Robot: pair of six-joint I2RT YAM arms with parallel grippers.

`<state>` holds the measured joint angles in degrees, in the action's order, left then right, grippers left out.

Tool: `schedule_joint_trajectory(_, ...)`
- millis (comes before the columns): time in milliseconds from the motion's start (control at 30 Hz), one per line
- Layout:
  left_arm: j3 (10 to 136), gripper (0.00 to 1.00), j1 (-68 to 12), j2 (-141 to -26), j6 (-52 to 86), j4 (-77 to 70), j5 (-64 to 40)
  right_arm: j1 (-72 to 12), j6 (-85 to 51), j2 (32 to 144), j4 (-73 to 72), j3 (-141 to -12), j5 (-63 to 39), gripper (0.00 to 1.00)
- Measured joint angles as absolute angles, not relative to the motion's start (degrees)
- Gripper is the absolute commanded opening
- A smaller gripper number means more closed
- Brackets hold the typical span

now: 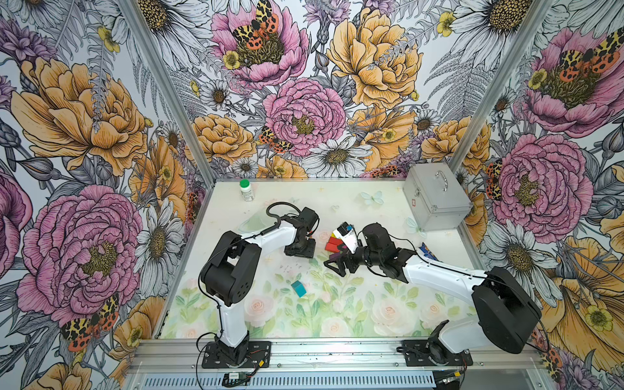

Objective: Assemble a piece of candy with building blocks
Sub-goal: Assemble the building block at the center of the board.

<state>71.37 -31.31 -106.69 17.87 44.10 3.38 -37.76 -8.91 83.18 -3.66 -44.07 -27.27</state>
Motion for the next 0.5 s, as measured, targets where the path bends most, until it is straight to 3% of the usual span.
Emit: schedule_joint_trajectory(500, 71.4, 0.61, -30.5, -107.6, 17.6, 44.1, 3.4, -37.4, -8.9, 83.2, -3.7, -44.1, -27.3, 0.98)
